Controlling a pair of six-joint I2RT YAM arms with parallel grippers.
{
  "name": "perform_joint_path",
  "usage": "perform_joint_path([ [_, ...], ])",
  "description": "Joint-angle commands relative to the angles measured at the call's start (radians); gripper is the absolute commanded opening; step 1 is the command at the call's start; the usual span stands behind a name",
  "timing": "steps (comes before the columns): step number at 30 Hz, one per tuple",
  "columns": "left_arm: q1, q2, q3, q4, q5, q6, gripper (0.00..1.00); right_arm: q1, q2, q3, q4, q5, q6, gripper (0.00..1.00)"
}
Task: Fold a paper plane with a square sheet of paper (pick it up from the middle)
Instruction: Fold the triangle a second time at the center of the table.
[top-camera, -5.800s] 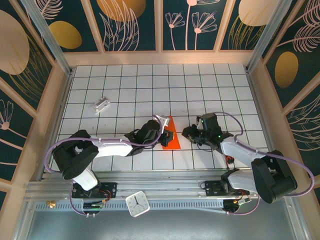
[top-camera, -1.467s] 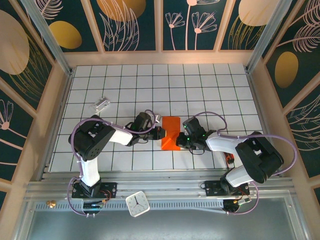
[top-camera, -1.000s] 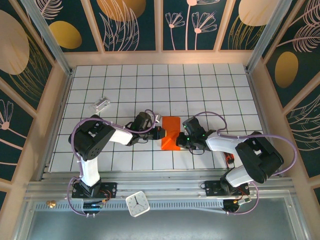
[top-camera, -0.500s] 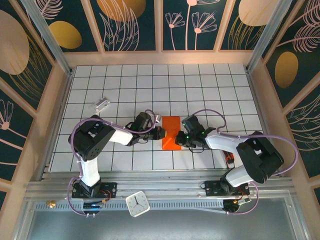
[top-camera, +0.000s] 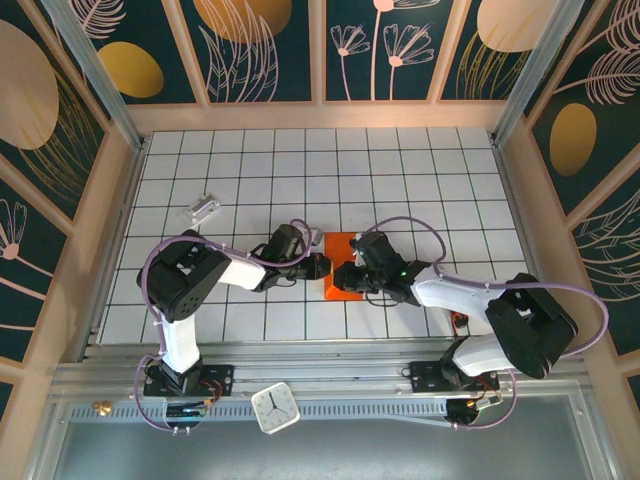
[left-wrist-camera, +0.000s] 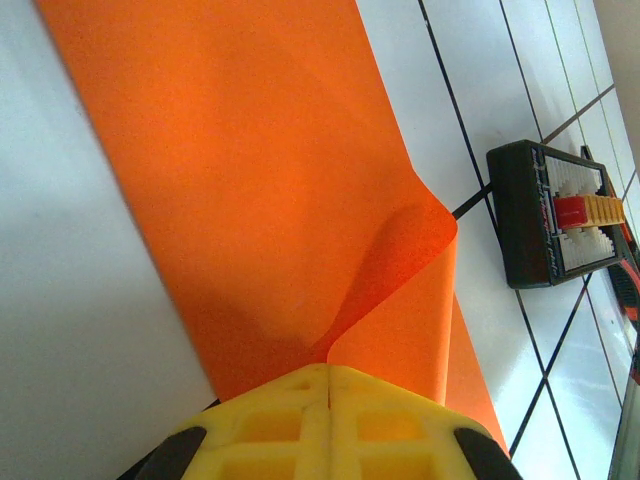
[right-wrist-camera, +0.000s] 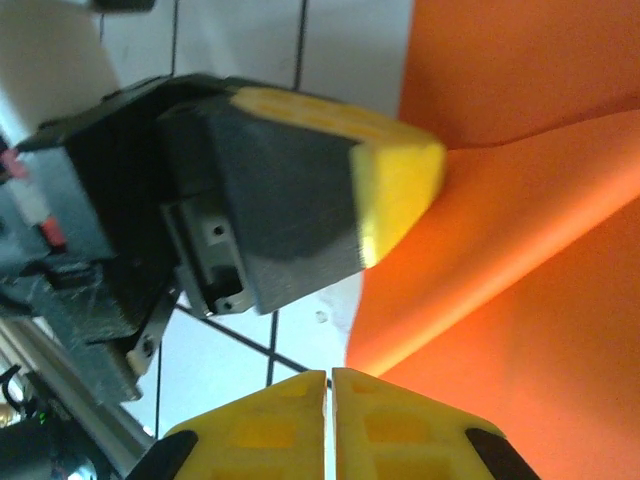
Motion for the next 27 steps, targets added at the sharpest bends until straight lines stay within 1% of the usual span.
perform_joint_path([
  [1,0.002,0.075,-0.008,-0.127,-0.063,0.027,0.00,0.015,0.019,-0.028,0.067,-0.005,0.032,0.08],
  [7,0.003,0.076,-0.005,-0.126,-0.056,0.024,0.00,0.014,0.044,-0.068,0.017,0.058,0.051,0.03],
  [13,0.002,0.066,0.011,-0.137,-0.049,0.022,0.00,0.013,0.088,-0.080,-0.025,0.091,0.045,0.00],
  [27,0.003,0.048,0.075,-0.148,-0.013,0.022,0.00,0.011,0.118,-0.082,-0.092,0.120,0.022,0.00],
])
